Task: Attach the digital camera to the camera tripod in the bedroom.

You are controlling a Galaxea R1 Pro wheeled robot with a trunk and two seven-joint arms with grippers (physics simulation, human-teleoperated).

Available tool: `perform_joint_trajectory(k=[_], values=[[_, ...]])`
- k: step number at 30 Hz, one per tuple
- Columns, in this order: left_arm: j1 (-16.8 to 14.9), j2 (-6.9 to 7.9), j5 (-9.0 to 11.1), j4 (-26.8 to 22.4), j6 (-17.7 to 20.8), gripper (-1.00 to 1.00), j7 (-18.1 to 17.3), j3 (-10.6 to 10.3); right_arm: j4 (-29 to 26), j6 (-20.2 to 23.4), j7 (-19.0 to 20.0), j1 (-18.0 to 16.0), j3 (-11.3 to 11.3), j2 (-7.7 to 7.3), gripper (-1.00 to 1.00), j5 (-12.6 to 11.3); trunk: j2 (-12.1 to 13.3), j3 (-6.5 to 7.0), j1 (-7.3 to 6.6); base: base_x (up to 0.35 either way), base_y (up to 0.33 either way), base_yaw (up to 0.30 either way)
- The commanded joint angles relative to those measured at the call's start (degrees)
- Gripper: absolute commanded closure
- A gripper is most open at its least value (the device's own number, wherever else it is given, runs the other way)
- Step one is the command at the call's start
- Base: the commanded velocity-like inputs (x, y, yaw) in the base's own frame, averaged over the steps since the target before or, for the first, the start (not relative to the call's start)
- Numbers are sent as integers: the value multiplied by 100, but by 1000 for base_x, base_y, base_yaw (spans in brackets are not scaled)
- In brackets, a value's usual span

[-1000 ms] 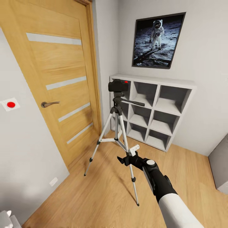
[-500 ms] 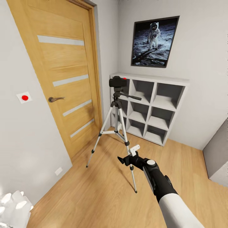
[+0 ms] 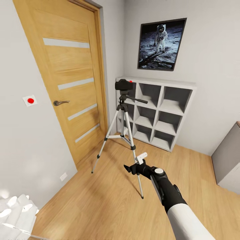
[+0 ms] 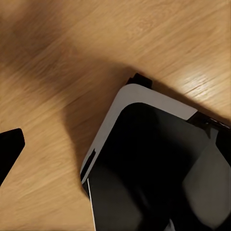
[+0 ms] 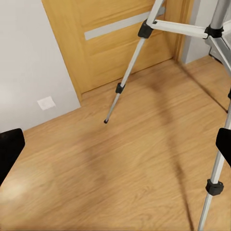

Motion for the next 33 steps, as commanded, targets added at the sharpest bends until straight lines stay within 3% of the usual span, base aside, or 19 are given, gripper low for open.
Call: perform_joint_trajectory(k=[1, 9, 14, 21, 23, 29, 33], values=[[-4, 2, 45, -11, 17, -100, 25, -49, -10, 30, 32, -4, -16, 4, -100, 29, -11, -12, 3, -14, 0, 0], [-5, 8, 45, -17, 8, -100, 31, -47, 105, 44, 20, -4, -22, -51, -100, 16, -11, -12, 3, -6, 0, 0], [-7, 9, 80, -8, 7, -100, 46, -37, 542, 258, -147, -4, -23, -278, -100, 17, -11, -12, 3, -1, 0, 0], [-4, 16, 97, 31, 8, -100, 54, -16, 1915, 678, -445, -4, -23, -800, -100, 0, -11, -12, 3, 0, 0, 0], [-4, 11, 96, 41, 12, -100, 52, -16, 2629, 740, -504, -4, -23, -1006, -100, -3, -11, -12, 3, 0, 0, 0], [-4, -35, 88, 49, 14, -100, 39, -18, 4093, 651, -562, -4, -23, -1289, -100, -31, -11, -12, 3, 0, 0, 0], [-4, -71, 82, 50, 15, -100, 30, -19, 4661, 375, -585, -3, -23, -1436, -100, -155, -11, -12, 3, 0, 0, 0]])
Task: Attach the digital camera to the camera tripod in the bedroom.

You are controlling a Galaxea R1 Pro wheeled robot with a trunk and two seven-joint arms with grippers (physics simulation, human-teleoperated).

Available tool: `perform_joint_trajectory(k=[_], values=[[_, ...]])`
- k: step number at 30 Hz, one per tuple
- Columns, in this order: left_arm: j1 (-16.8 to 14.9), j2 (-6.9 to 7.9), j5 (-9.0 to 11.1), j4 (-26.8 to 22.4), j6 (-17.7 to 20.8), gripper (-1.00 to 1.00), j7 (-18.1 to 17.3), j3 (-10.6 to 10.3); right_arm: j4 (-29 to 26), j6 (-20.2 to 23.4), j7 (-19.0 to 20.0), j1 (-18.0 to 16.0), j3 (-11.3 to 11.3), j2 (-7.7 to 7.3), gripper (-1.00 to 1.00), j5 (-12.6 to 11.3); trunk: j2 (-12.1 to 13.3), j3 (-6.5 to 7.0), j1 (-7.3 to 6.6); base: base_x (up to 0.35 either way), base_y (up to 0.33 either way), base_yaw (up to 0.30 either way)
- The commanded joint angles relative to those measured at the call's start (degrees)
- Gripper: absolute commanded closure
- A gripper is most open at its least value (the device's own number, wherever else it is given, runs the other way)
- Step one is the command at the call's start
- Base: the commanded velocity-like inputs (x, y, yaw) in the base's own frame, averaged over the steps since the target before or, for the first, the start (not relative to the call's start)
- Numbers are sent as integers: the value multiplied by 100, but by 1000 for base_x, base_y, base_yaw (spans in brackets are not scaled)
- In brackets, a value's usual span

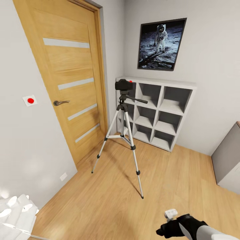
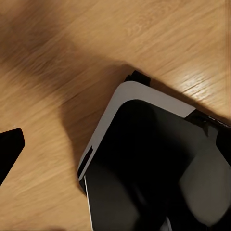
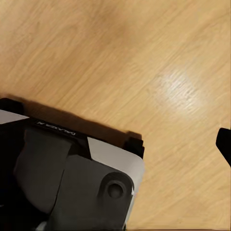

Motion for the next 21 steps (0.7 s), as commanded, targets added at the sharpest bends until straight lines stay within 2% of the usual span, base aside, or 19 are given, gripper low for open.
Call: perform_joint_trajectory(k=[1, 4, 10, 11, 15, 21], values=[[-5, -13, 42, -2, 22, -100, 17, -48, 59, -44, 13, 5, -21, -36, -100, -11, -11, -11, 3, 0, 0, 0], [23, -55, 35, -2, 25, -100, 14, -49, 238, -263, -132, 174, -21, -125, -100, -249, -11, -11, 3, 0, 0, 0], [187, -89, 22, -2, 14, -100, 12, -49, 327, -412, -653, 774, -23, -137, -100, -692, -11, -11, 3, 0, 0, 0], [227, -93, 22, -2, 13, -100, 12, -49, 340, -472, -879, 975, -25, -129, -100, -879, -11, -11, 3, 0, 0, 0], [298, -94, 24, -2, 12, -100, 12, -49, 354, -659, -1280, 1306, -24, -117, -100, -1261, -11, -11, 3, 0, 0, 0], [403, -98, 25, -2, -7, -100, 12, -49, 361, -927, -1577, 1643, -22, -108, -100, -1526, -11, -11, 3, 0, 0, 0]])
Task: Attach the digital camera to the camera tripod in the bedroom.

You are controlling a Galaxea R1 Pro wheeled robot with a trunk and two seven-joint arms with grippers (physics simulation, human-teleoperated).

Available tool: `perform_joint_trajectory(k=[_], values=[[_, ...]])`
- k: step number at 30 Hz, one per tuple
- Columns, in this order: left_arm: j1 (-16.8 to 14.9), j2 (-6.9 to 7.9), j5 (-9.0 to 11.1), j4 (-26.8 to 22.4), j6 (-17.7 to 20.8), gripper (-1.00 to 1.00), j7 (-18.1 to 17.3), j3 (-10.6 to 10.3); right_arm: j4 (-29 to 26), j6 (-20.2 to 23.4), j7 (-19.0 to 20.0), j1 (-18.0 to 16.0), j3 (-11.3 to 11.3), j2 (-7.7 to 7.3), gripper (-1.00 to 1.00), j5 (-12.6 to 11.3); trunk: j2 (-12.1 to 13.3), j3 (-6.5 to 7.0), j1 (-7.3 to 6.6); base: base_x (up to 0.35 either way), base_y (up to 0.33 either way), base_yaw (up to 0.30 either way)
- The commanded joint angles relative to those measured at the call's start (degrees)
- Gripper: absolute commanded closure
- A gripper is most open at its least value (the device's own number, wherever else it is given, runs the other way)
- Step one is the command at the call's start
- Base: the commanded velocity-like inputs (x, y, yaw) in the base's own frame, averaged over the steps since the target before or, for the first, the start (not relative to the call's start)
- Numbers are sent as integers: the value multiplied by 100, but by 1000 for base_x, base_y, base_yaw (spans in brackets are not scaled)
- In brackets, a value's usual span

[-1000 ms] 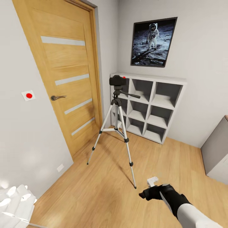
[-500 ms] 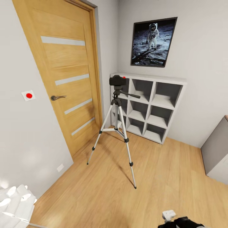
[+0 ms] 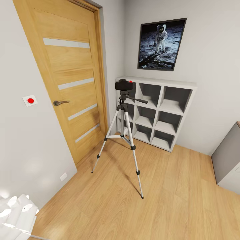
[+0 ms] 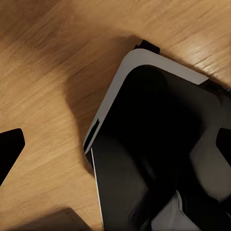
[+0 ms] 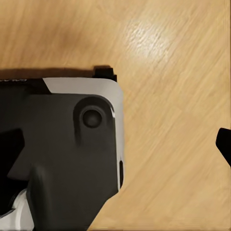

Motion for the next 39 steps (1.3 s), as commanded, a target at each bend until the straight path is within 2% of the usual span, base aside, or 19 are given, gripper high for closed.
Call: perform_joint_trajectory(k=[1, 8, 24, 32, 39], values=[[4, -1, 44, -3, 11, -100, 18, -48, 10, -17, -3, 31, -15, 0, -100, -21, -11, -11, 3, 0, 0, 0], [31, -4, 38, -6, -57, -100, 17, -51, 11, -92, -75, 160, -15, 10, -100, -84, -11, -11, 3, 0, 0, 0], [37, -2, 77, -48, -81, -100, 11, -51, 12, -121, -98, 191, -15, -18, -100, -100, -11, -11, 3, 0, 0, 0], [38, -6, 95, -63, -294, -100, 10, -42, 12, -112, -94, 209, -13, 1, -100, -123, -11, -11, 3, 0, 0, 0], [37, 4, 102, -57, -315, -100, 12, -25, 12, -97, -92, 210, -14, 5, -100, -138, -11, 5, 3, 0, 0, 0]])
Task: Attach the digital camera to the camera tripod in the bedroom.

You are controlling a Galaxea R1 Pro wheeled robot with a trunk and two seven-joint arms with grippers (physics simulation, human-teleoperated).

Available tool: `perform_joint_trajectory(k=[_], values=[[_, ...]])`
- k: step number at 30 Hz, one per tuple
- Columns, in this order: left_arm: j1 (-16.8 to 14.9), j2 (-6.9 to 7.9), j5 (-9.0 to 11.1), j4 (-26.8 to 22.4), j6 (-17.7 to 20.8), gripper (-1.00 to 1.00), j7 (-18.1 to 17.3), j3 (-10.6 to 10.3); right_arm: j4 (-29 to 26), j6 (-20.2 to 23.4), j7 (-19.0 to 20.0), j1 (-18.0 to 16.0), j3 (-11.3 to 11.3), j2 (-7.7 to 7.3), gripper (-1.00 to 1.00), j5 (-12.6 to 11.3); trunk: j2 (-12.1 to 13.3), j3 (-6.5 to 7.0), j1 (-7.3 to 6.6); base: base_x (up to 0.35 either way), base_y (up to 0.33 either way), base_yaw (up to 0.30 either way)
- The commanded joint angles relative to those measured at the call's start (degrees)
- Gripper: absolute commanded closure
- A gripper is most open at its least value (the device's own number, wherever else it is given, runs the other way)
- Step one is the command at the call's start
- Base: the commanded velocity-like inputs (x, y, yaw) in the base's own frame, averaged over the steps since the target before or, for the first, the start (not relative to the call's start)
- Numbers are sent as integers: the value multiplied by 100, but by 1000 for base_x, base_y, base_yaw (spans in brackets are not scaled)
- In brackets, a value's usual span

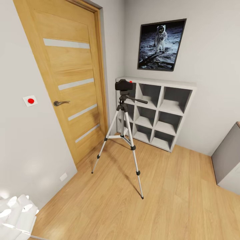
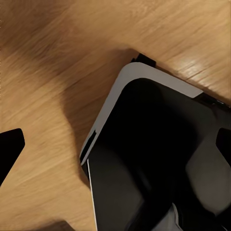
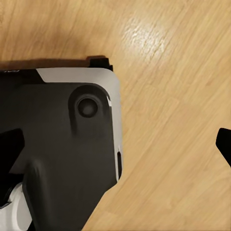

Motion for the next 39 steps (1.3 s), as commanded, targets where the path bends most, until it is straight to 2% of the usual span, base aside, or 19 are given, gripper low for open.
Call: perform_joint_trajectory(k=[1, 9, 14, 19, 39], values=[[-3, 2, 37, -9, 3, -100, 25, -50, 10, 12, 22, -8, -14, -2, -100, -15, -11, -4, 3, 0, 0, 0], [2, -15, -5, 25, -33, -100, 22, -59, 11, 30, 16, 8, -11, -2, -100, -17, -11, 62, 3, 0, 0, 0], [12, -42, -23, -1, -256, -100, 21, -78, 10, 2, 15, 174, -6, 2, -100, 19, -11, 106, 3, 0, 0, 0], [13, -52, -22, -31, -323, -100, 23, -76, 10, 31, 36, 218, -5, 6, -100, 34, -11, 151, 3, 0, 0, 0], [14, -46, -25, -33, -327, -100, 23, -89, 10, 7, 47, 277, 18, 11, -100, 42, -11, 330, 3, 0, 0, 0]])
